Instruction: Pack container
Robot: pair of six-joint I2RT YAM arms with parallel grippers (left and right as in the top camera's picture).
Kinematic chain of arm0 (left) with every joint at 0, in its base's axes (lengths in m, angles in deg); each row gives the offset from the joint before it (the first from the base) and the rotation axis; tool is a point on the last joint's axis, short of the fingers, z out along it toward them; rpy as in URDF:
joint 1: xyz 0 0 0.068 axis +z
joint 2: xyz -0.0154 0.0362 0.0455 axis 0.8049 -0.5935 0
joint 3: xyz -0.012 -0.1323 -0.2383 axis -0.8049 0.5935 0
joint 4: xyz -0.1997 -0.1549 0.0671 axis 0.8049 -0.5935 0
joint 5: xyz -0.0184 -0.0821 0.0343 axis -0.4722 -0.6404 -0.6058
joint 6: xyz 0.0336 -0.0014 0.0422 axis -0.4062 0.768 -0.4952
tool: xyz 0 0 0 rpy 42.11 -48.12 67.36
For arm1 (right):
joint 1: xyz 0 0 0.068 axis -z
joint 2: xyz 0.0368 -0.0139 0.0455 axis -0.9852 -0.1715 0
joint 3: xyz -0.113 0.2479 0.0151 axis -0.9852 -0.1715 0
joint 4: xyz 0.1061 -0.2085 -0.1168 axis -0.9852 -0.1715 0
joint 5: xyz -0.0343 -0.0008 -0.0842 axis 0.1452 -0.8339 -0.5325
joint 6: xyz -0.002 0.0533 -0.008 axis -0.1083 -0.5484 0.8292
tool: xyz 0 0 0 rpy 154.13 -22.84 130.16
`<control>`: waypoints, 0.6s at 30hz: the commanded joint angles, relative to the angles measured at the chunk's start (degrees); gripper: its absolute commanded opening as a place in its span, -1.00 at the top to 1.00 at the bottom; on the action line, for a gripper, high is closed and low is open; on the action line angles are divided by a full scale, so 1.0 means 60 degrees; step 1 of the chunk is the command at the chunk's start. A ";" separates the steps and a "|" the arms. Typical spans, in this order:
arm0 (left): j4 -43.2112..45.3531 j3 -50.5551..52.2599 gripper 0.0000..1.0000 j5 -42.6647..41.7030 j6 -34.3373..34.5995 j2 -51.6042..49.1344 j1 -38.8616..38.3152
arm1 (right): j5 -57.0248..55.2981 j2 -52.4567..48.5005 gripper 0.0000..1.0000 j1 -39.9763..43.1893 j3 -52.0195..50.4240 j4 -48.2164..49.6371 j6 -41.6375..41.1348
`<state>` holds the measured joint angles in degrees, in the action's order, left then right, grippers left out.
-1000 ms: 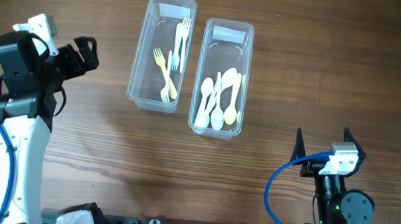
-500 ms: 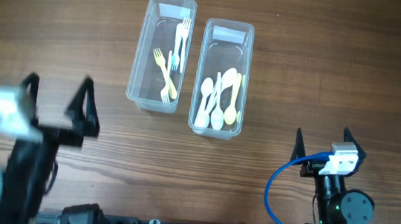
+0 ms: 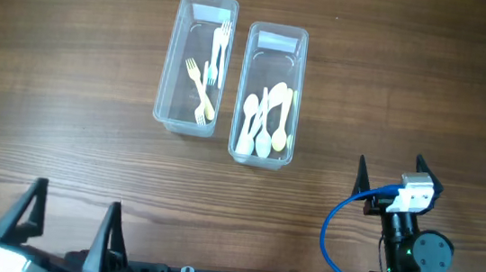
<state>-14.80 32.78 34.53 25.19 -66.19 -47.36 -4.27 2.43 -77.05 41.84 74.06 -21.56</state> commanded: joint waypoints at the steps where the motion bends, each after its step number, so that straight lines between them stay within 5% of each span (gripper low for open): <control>1: -0.0809 0.0627 -1.00 0.0018 0.0058 0.0237 -0.0069 | 0.0109 0.0106 -0.99 0.0047 -0.0084 0.0055 0.0106; 6: -0.0736 0.2437 -1.00 0.0025 0.0055 0.0237 -0.0066 | 0.0109 0.0106 -0.99 0.0047 -0.0084 0.0055 0.0106; 12: 0.2339 0.5916 -1.00 -0.0015 0.0091 0.0244 -0.0069 | 0.0109 0.0106 -1.00 0.0047 -0.0084 0.0055 0.0106; 18: 0.3268 0.7093 -1.00 -0.0011 0.0091 0.0244 -0.0066 | 0.0109 0.0106 -0.99 0.0047 -0.0084 0.0055 0.0106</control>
<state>3.43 72.50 34.56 25.46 -65.25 -47.36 -4.25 2.50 -77.05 41.84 74.08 -21.56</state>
